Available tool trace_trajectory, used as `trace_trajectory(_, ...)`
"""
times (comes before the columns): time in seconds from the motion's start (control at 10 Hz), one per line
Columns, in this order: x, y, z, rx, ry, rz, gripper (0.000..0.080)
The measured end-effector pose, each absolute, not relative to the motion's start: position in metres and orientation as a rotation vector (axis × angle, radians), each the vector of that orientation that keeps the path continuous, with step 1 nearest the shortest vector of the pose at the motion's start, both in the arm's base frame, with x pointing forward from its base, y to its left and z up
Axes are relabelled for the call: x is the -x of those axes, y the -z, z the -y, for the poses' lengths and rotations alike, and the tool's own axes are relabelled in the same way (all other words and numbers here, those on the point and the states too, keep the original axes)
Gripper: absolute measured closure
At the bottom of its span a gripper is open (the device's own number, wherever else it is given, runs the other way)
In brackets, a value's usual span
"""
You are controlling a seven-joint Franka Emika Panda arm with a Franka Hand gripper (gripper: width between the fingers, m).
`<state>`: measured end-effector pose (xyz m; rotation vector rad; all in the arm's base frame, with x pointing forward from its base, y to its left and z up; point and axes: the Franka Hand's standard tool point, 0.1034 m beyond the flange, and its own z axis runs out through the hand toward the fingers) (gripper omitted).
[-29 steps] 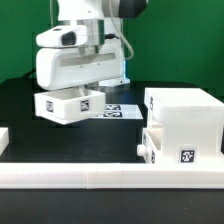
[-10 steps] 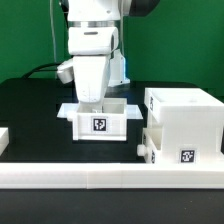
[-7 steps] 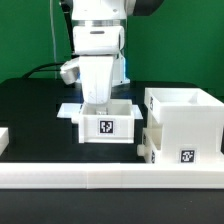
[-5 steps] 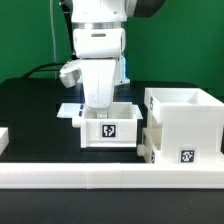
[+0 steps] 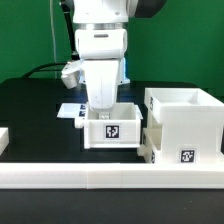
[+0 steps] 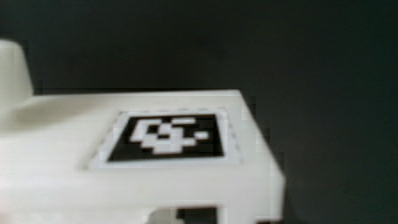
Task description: Assemble drawer
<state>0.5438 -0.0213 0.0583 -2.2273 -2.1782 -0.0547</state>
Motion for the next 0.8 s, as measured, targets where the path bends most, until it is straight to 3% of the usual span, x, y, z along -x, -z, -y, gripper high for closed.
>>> trace_trajectory(0.8, -0.5463, -0.0584, 0.0101, 2.209, 0.058, 2.198, 0.0758)
